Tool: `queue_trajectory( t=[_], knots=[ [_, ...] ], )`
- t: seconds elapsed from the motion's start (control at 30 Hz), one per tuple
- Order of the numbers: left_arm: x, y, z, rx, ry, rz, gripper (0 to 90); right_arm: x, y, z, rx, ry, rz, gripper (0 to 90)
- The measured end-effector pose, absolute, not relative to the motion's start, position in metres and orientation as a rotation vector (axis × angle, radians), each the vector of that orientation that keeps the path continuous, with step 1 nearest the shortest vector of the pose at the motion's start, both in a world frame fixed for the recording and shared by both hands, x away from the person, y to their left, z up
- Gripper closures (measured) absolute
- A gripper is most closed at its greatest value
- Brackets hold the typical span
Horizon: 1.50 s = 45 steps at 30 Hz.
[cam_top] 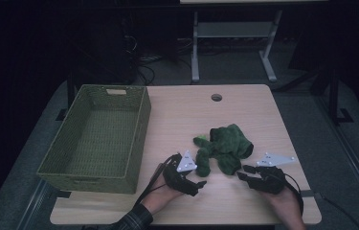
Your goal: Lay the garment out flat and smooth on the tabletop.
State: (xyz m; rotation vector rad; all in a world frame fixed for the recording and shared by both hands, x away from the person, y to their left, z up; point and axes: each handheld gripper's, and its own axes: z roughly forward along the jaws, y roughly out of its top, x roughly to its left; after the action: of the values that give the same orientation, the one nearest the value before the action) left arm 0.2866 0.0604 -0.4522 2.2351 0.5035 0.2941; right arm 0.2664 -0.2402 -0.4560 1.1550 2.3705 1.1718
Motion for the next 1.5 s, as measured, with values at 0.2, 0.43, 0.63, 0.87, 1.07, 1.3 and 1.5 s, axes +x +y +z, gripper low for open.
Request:
queue_trajectory(
  t=[0.2,0.43,0.63,0.87,1.07,1.3,1.5],
  knots=[
    [0.293,0.046,-0.460,2.248,0.495,0.305,19.3,0.276,-0.246,-0.462,1.232,2.359,1.191,48.8],
    [0.306,0.043,-0.471,2.265,0.522,0.313,38.0,0.285,-0.237,-0.464,1.259,2.359,1.213,44.7],
    [0.312,0.048,-0.469,2.248,0.543,0.282,76.1,0.294,-0.235,-0.469,1.295,2.368,1.214,74.3],
    [0.313,0.057,-0.454,2.182,0.571,0.208,81.5,0.291,-0.242,-0.460,1.243,2.336,1.198,83.1],
    [0.308,0.073,-0.432,2.111,0.590,0.186,81.7,0.286,-0.255,-0.445,1.207,2.305,1.171,83.3],
    [0.304,0.099,-0.423,2.099,0.632,0.157,82.6,0.275,-0.275,-0.434,1.193,2.271,1.154,83.5],
    [0.294,0.116,-0.426,2.119,0.666,0.089,82.9,0.261,-0.280,-0.432,1.177,2.295,1.162,83.6]
  ],
)
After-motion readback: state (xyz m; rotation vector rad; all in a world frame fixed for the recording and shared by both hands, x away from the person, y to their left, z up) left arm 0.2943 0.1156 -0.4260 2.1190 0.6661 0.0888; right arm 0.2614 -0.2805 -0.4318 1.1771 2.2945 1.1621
